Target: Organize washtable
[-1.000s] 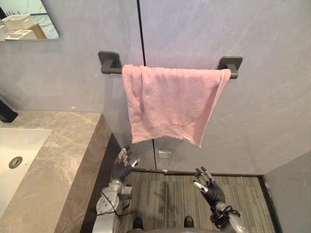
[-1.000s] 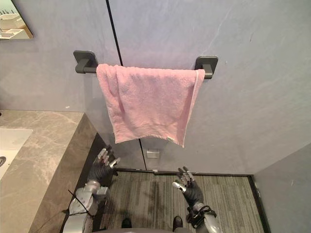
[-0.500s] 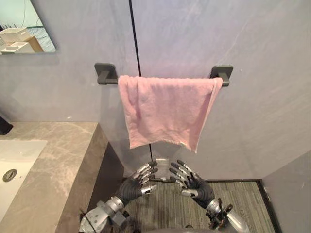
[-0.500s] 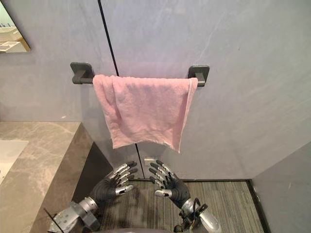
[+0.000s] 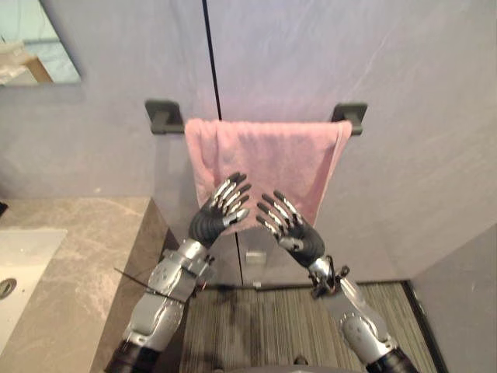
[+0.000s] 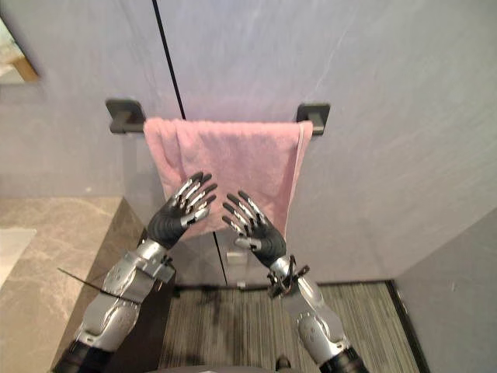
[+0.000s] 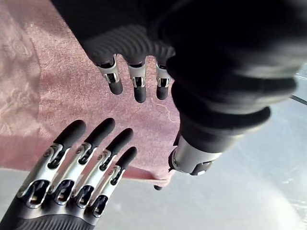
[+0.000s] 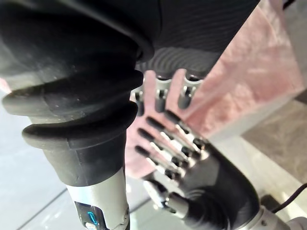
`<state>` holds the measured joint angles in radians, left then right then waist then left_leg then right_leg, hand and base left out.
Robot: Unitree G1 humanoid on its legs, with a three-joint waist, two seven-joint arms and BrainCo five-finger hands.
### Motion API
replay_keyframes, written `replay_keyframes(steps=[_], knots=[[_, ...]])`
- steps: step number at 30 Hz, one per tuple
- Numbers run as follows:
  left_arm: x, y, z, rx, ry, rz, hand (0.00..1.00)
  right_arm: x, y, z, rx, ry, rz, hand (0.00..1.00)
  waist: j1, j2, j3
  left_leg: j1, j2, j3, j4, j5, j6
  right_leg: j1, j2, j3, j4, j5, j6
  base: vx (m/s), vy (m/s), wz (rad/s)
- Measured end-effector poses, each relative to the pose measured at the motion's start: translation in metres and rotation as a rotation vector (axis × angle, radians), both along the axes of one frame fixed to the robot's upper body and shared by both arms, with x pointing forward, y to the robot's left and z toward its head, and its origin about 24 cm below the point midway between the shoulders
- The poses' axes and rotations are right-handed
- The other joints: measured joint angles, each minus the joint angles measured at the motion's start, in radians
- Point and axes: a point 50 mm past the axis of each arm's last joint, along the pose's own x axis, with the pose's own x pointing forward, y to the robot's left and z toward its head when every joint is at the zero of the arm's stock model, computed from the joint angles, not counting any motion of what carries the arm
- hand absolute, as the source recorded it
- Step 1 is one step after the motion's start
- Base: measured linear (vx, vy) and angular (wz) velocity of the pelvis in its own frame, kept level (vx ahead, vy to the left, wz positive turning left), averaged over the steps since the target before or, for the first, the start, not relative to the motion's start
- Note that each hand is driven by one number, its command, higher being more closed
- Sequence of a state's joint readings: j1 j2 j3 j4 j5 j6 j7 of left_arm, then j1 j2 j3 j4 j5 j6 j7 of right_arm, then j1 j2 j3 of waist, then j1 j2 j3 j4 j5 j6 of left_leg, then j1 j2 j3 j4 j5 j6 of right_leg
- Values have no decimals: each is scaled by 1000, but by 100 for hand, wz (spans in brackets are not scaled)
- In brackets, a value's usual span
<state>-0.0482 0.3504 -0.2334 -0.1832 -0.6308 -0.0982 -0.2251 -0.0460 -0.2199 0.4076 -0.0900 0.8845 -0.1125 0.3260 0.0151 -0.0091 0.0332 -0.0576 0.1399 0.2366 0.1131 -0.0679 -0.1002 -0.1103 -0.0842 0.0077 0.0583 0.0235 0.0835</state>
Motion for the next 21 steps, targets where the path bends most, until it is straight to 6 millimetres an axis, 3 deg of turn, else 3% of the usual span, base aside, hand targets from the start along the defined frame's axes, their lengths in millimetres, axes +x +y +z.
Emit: replay_keyframes(steps=[7, 11, 15, 18, 21], knots=[[29, -16, 33, -31, -131, 58, 0, 32, 7, 46, 11, -177, -52, 0, 2, 3, 109, -150, 12, -6, 70, 3, 5, -123, 3, 5, 10, 40, -5, -85, -12, -1], [49, -19, 69, -26, -256, 99, 0, 60, -35, 85, 4, -306, -276, 0, 13, 4, 134, -259, 26, -14, 113, 7, 9, -210, 12, 3, 12, 64, -10, -75, -13, 0], [61, -11, 105, -43, -373, 186, 0, 68, -74, 113, -6, -397, -432, 0, 21, 6, 151, -310, 34, -14, 130, 7, 9, -262, 18, 4, 30, 66, -10, -28, -7, -2], [67, -6, 122, -51, -422, 240, 0, 68, -85, 128, -12, -450, -480, 0, 24, 10, 162, -331, 34, -13, 133, 8, 10, -289, 18, 4, 44, 66, -11, 0, 0, 0], [66, -6, 125, -54, -441, 240, 0, 62, -89, 140, 1, -497, -498, 0, 26, 11, 165, -338, 33, -11, 129, 12, 11, -300, 15, 3, 48, 65, -10, -6, 0, 2]])
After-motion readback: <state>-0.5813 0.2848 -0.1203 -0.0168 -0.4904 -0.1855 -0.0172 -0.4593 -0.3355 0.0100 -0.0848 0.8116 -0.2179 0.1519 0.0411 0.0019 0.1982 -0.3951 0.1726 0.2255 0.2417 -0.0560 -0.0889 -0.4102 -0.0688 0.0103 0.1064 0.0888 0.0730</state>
